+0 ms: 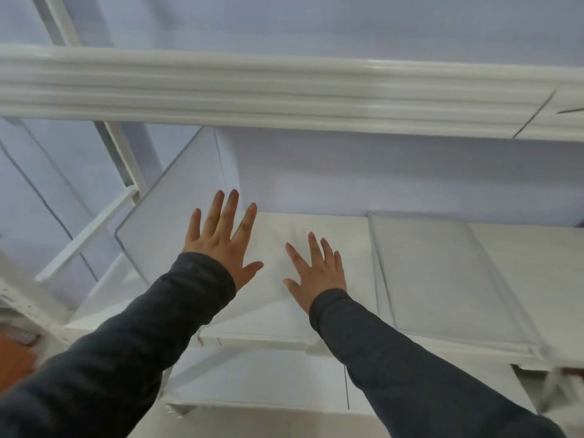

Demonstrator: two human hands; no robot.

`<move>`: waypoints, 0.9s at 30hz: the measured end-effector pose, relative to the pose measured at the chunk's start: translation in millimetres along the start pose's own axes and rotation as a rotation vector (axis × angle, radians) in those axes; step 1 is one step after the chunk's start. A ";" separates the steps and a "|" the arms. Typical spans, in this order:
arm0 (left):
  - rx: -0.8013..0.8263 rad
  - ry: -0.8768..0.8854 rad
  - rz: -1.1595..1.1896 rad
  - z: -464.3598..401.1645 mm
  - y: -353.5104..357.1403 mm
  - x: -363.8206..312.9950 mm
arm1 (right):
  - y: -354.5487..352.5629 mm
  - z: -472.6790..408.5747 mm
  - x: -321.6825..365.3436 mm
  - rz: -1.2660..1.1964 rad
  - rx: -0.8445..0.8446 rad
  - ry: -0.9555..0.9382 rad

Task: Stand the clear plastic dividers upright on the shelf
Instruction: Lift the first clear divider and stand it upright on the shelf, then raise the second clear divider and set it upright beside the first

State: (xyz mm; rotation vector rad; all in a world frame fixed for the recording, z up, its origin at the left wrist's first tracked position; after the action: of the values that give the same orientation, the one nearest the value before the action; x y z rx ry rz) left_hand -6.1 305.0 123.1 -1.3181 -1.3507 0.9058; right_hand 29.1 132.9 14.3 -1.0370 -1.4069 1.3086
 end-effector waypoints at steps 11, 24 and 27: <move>0.124 0.031 0.038 -8.6 36.6 -93.6 | -4.2 44.0 -104.9 0.007 -0.015 0.092; 0.189 0.100 0.094 -12.5 60.0 -214.4 | 9.2 90.4 -220.7 0.010 0.047 0.203; 0.206 0.108 0.112 -12.2 66.8 -236.7 | 12.6 100.2 -242.9 0.016 0.048 0.218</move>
State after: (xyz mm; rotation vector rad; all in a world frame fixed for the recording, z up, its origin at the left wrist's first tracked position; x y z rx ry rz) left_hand -1.2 78.8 25.6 -1.2734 -1.0797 1.0067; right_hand -15.4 -124.3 -18.3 -1.1246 -1.2003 1.1963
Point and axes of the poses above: each hand's wrist, its own z-axis away from the middle knuckle, its own y-axis out of the palm, x = y × z, the point moved 4 cm from there along -z, towards the middle knuckle, and after that the axes turned 2 degrees about z, right-handed, at the moved point
